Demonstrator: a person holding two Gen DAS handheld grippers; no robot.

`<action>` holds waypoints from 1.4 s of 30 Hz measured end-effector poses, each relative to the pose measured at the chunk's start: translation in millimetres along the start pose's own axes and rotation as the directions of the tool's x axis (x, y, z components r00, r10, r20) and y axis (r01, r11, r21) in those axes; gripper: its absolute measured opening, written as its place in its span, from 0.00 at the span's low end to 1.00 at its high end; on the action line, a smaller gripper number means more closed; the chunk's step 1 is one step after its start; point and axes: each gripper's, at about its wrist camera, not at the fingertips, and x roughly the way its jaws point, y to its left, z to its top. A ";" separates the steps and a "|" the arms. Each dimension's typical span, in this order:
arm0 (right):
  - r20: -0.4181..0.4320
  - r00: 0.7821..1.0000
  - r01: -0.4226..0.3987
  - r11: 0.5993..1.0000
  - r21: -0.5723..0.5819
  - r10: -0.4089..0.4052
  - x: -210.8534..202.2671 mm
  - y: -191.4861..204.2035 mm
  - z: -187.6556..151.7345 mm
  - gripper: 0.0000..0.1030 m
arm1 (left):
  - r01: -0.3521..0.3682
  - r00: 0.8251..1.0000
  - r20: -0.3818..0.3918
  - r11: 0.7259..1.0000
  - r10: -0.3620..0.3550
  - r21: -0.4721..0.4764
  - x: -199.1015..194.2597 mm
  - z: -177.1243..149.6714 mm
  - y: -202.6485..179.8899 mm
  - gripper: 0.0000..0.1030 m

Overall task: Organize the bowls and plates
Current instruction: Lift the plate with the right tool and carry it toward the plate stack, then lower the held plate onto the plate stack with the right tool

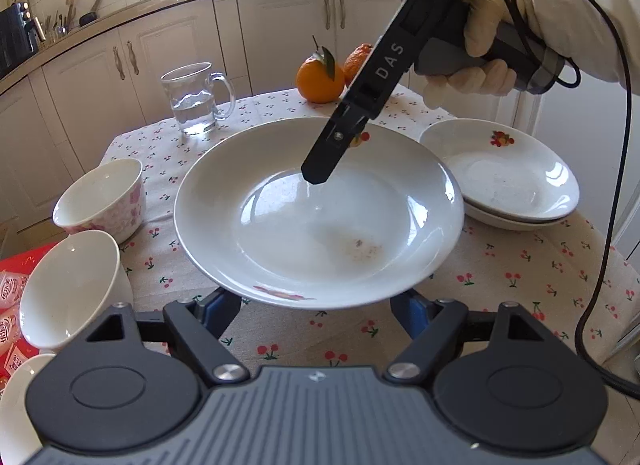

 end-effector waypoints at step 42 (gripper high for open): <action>0.105 0.973 0.169 0.944 0.285 -0.206 -101.5 -38.9 -159.3 0.78 | 0.276 0.961 -0.037 0.942 -0.274 0.190 34.8 44.4 -106.2 0.79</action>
